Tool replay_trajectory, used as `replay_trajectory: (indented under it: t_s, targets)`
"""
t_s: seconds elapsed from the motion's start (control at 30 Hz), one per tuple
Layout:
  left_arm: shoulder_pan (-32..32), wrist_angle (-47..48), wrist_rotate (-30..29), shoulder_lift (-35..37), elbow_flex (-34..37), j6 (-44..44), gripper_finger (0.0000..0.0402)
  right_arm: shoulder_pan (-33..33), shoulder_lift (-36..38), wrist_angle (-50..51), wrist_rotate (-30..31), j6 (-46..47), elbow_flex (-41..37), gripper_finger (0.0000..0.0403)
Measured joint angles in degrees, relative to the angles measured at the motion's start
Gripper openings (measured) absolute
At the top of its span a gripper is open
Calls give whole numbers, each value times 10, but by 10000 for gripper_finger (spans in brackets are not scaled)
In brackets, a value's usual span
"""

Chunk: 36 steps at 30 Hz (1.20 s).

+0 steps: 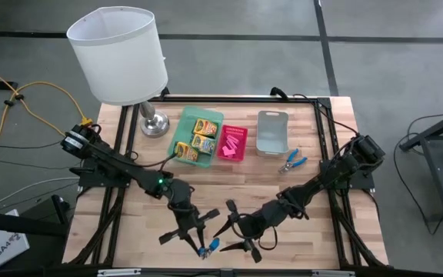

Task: Pick & Place School Supplies
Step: Put the blue puncher into the gray bin

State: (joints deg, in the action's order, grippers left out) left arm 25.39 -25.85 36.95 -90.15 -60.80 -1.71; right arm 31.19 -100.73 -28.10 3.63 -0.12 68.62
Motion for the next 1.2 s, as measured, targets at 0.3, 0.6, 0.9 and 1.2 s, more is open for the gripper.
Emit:
replay_trajectory:
  t_s: [0.3,0.6,0.9,1.2]
  targets:
    - [-11,-4,24,0,0,-3,37,-11,0,-9,-25,-2,0,185]
    - [-14,-17,62,0,0,-13,37,-15,0,-29,-50,-13,0,185]
    - [-27,-30,97,0,0,-11,37,-21,0,-39,-57,-14,0,185]
    - [-39,-38,132,0,0,-10,37,-24,0,-47,-56,-19,0,170]
